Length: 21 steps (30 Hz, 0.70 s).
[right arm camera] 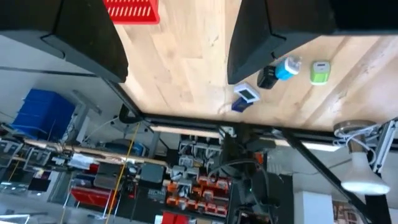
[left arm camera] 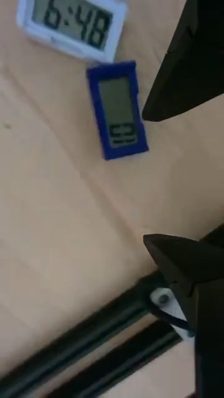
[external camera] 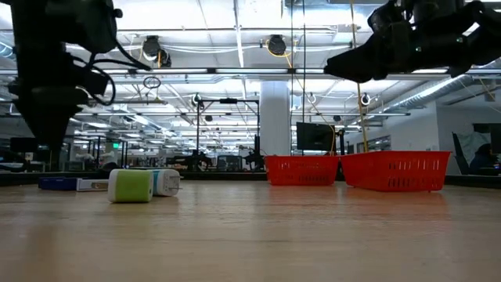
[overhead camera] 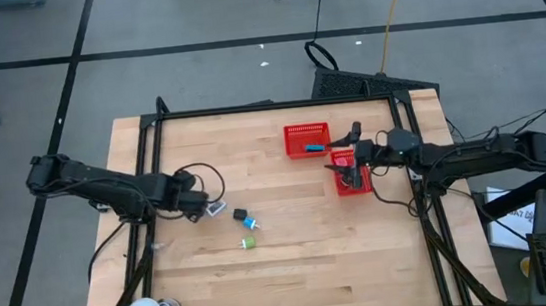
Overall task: Pick & Place Office items
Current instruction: Put the dark blue digital clock into the top red bin
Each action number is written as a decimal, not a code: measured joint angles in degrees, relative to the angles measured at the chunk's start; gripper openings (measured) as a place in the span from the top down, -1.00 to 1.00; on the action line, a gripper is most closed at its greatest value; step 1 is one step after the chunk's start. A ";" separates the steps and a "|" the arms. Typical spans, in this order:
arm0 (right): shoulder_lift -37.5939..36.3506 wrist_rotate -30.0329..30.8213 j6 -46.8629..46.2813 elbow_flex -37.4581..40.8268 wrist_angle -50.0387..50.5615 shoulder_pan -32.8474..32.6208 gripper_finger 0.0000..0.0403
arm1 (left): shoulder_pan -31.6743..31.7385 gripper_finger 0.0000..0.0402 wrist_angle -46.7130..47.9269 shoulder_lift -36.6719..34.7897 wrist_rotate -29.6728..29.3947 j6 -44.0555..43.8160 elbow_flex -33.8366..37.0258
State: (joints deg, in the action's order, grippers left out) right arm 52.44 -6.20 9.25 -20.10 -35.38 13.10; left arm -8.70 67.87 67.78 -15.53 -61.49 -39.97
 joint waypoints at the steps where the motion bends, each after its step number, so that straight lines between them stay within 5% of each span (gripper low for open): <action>1: 0.18 -0.04 -0.15 0.00 0.47 0.00 -0.30 | -0.01 -0.57 -0.07 0.21 -0.06 -0.39 0.01; 6: 1.28 -0.06 -1.21 0.00 1.86 -0.03 -0.30 | 0.05 -0.57 -0.32 1.45 -1.63 0.32 0.00; 15: 1.51 -4.56 -1.19 0.00 1.89 -1.55 -0.30 | -0.08 -0.57 -7.05 8.77 0.77 29.48 0.02; 21: 1.49 -4.63 -1.15 0.00 1.80 -2.34 -0.30 | 0.84 -0.57 -8.94 14.68 3.81 34.49 0.37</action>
State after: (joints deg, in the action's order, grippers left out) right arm 53.93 -10.83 8.10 -20.10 -33.58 10.76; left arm -7.85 58.92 82.47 -11.72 -27.01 -39.59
